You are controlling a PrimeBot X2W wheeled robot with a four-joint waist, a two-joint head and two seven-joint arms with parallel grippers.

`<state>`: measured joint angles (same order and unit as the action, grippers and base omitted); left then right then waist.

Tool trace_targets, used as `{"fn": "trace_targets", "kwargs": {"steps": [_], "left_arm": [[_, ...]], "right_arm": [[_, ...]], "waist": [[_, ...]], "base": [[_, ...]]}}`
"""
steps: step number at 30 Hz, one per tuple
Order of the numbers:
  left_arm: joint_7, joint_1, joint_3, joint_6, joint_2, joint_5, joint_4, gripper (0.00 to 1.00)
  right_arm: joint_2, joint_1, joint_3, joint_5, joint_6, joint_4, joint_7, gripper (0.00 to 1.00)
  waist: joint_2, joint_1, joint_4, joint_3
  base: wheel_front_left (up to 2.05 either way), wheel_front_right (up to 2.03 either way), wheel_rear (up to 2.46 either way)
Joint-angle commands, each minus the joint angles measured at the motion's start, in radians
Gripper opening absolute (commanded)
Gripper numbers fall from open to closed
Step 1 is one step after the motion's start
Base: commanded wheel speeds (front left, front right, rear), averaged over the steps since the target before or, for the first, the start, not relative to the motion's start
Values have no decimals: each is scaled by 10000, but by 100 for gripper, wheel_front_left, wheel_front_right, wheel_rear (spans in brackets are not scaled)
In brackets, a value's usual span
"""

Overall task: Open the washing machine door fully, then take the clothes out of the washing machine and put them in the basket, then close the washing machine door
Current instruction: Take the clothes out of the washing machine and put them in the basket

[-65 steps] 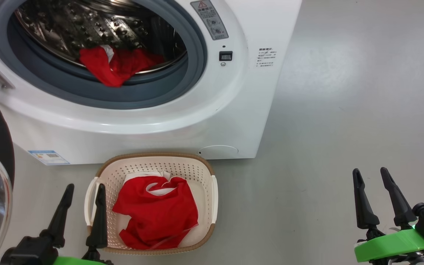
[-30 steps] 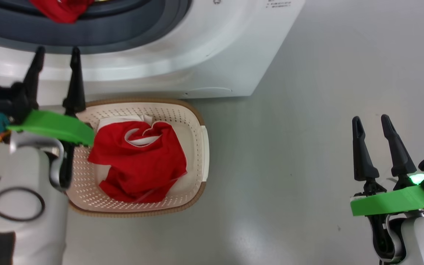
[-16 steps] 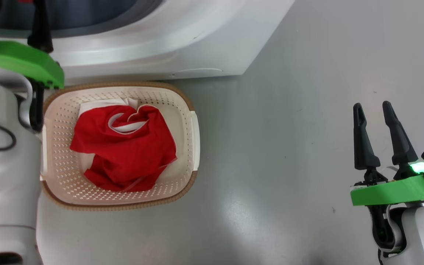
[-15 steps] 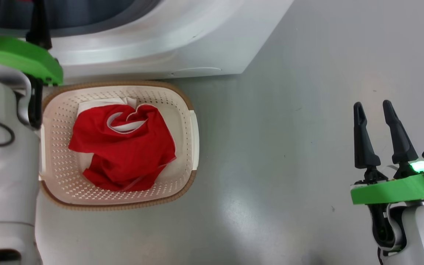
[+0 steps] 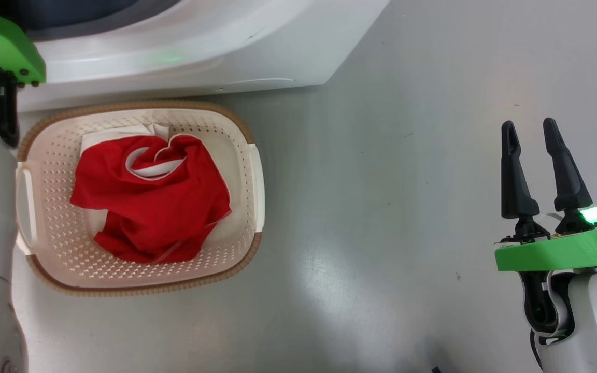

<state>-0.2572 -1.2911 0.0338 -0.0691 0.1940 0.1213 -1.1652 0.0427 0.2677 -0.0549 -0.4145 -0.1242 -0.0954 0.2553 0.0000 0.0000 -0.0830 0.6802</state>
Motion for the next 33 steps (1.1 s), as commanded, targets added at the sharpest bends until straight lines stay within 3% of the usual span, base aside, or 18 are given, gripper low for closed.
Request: {"fn": "trace_targets", "kwargs": {"steps": [1,4,5,8,9,19,33], "left_arm": [[-46,-131,59,89,563,-73,6,100],[-46,-225,34,86,616,-46,-207,100],[-46,-244,25,87,629,-38,-252,73],[-46,-247,-19,70,624,-25,-251,8],[-46,-229,-34,53,613,-18,-208,0],[-46,595,222,-68,343,280,1373,0],[-46,3658,1211,-382,-663,373,5762,0]], "right_arm": [[75,-17,215,-94,-65,253,65,100],[75,-5,237,-105,-65,258,65,100],[75,-1,238,-105,-65,260,65,100],[75,-5,221,-92,-65,273,65,100],[75,-8,211,-83,-65,275,65,100],[75,-94,180,74,-65,252,65,100],[75,-439,128,399,-65,254,65,100]], "waist": [[0,0,-61,61],[0,0,-101,81],[0,0,-110,85],[0,0,-96,72],[0,0,-83,64],[0,0,168,-169],[0,0,616,-704]], "base": [[0,0,0],[0,0,0],[0,0,0],[0,0,0],[0,0,0],[0,0,0],[0,0,0]]}}
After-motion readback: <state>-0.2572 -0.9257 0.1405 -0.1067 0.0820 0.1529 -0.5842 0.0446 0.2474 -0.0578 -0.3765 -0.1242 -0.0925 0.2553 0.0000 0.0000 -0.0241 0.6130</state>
